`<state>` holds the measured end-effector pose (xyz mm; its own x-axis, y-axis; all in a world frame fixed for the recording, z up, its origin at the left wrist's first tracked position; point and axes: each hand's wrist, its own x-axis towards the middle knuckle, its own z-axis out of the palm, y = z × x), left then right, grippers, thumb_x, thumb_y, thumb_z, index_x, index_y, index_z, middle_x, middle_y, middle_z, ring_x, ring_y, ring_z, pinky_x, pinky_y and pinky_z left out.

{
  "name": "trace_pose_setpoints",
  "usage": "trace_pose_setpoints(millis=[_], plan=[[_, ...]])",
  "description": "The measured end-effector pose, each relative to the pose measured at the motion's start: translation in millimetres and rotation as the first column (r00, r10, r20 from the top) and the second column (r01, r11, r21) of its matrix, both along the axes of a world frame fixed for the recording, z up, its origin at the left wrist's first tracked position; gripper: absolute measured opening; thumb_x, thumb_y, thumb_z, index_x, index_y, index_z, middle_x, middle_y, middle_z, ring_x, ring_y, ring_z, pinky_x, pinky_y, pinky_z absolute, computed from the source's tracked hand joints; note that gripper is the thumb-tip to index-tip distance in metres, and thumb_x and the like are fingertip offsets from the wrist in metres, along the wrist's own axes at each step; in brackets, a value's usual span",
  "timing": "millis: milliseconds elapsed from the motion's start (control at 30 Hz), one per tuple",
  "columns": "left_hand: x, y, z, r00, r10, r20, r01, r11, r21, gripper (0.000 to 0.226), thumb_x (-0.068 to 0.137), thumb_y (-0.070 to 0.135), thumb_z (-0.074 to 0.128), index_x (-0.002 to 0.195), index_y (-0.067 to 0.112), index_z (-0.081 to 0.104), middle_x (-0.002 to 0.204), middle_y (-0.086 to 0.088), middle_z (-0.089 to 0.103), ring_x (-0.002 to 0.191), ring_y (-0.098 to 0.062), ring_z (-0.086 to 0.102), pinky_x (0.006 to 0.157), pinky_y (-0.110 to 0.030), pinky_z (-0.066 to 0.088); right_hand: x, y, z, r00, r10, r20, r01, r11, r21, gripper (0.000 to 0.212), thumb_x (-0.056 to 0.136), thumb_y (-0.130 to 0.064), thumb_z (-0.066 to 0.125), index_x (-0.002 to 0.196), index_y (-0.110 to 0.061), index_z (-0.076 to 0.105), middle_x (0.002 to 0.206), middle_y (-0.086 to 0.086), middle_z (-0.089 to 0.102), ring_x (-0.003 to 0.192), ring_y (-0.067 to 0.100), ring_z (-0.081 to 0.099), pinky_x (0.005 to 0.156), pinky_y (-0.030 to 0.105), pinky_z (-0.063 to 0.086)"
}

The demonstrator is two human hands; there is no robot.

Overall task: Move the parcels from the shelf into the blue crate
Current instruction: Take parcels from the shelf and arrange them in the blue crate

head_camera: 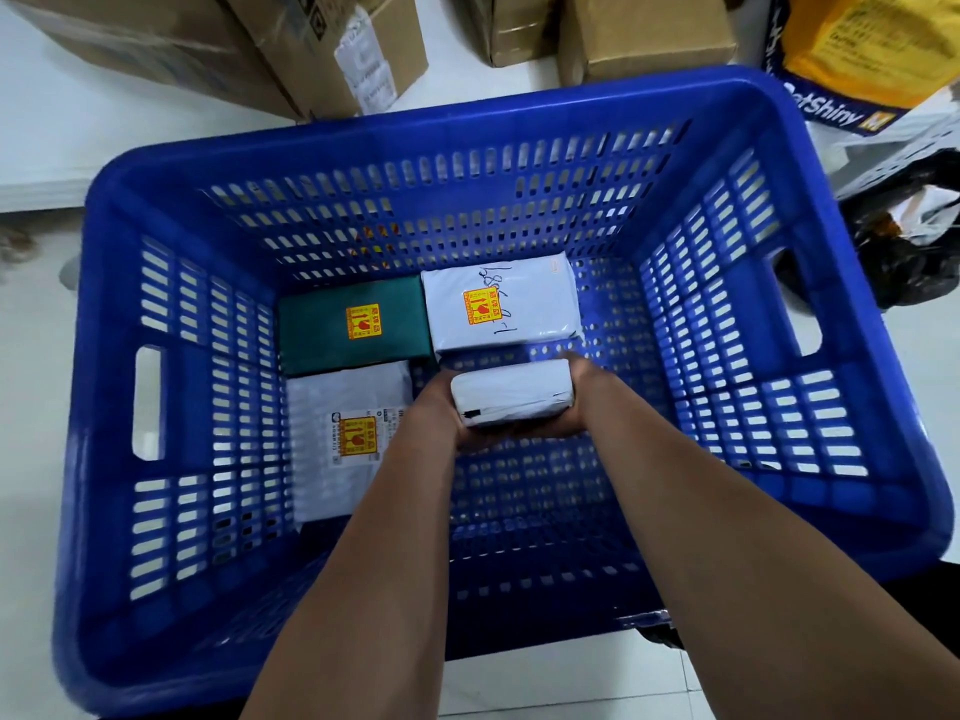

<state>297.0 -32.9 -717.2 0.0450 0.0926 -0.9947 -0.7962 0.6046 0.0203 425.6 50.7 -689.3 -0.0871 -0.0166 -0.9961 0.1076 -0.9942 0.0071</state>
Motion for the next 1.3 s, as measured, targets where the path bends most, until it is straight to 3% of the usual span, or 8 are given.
trace_pose_setpoints(millis=[200,400,567,700,867,933,1033,1300], plan=[[-2.9,-1.6,-4.7,1.000,-0.007,0.004,0.007,1.000,0.025,0.031,0.092,0.024,0.046,0.100,0.000,0.064,0.106,-0.019,0.067,0.086,-0.037,0.063,0.079,-0.045,0.055,-0.2,-2.5,-3.8,0.998,-0.033,-0.053,0.032,0.999,-0.018,0.042,0.095,-0.036,0.049,0.091,0.006,0.059,0.086,0.020,0.066,0.078,0.041,0.062,0.083,0.062,0.048],[-3.2,-8.8,-8.6,0.988,-0.052,-0.145,0.062,0.996,0.065,0.042,0.096,0.034,0.044,0.120,0.003,0.061,0.101,-0.015,0.067,0.079,-0.032,0.065,0.050,-0.039,0.058,6.2,-0.3,-26.4,0.998,0.005,-0.059,-0.006,1.000,-0.014,0.045,0.093,-0.036,0.050,0.114,0.002,0.059,0.106,0.021,0.068,0.091,0.041,0.065,0.068,0.054,0.054],[1.3,-6.7,13.1,0.960,-0.198,-0.199,0.220,0.971,0.096,0.037,0.103,0.019,0.037,0.078,-0.002,0.055,0.053,-0.015,0.063,0.040,-0.027,0.060,0.034,-0.023,0.046,11.7,1.8,-12.1,0.975,0.216,0.050,-0.221,0.967,0.128,0.042,0.096,-0.036,0.054,0.130,-0.011,0.057,0.120,0.007,0.066,0.104,0.028,0.062,0.080,0.037,0.055],[-2.3,-17.6,29.9,0.915,-0.333,-0.229,0.361,0.928,0.094,0.024,0.095,0.018,0.048,0.075,0.007,0.053,0.068,-0.012,0.056,0.056,-0.024,0.053,0.052,-0.025,0.043,22.0,3.5,4.2,0.866,0.500,-0.014,-0.485,0.847,0.215,0.027,0.095,-0.030,0.054,0.101,-0.007,0.066,0.073,0.010,0.069,0.061,0.024,0.066,0.048,0.024,0.052],[-17.3,-29.0,42.1,0.952,-0.251,-0.175,0.291,0.921,0.258,0.037,0.063,0.017,0.059,0.099,0.011,0.068,0.099,-0.015,0.068,0.088,-0.028,0.060,0.085,-0.035,0.048,18.5,6.8,17.9,0.828,0.523,-0.202,-0.436,0.827,0.356,0.016,0.084,-0.023,0.062,0.098,-0.015,0.064,0.089,0.006,0.066,0.079,0.022,0.059,0.072,0.032,0.045],[-16.3,-30.1,48.6,0.947,-0.206,-0.246,0.278,0.911,0.306,0.043,0.056,0.009,0.058,0.098,0.011,0.065,0.101,-0.010,0.064,0.091,-0.028,0.056,0.076,-0.031,0.046,19.9,9.6,22.0,0.825,0.530,-0.199,-0.400,0.794,0.457,0.023,0.080,-0.014,0.071,0.102,-0.014,0.064,0.096,0.004,0.066,0.082,0.020,0.059,0.074,0.032,0.045],[-15.2,-32.9,50.8,0.842,-0.127,-0.525,0.333,0.887,0.319,0.053,0.056,-0.013,0.062,0.106,0.005,0.066,0.108,-0.006,0.071,0.099,-0.027,0.064,0.077,-0.035,0.051,19.0,12.3,29.3,0.798,0.583,-0.154,-0.423,0.723,0.546,0.072,0.064,-0.005,0.085,0.129,-0.017,0.056,0.126,-0.002,0.066,0.115,0.018,0.060,0.100,0.036,0.044],[-7.9,-62.3,51.5,0.652,-0.144,-0.745,0.484,0.835,0.262,0.061,0.071,-0.017,0.065,0.125,0.011,0.061,0.116,-0.005,0.068,0.097,-0.018,0.064,0.069,-0.027,0.054,22.2,1.4,45.7,0.590,0.762,-0.268,-0.416,0.571,0.708,0.063,0.080,-0.008,0.078,0.135,-0.026,0.053,0.132,-0.005,0.062,0.126,0.012,0.054,0.106,0.028,0.041]])
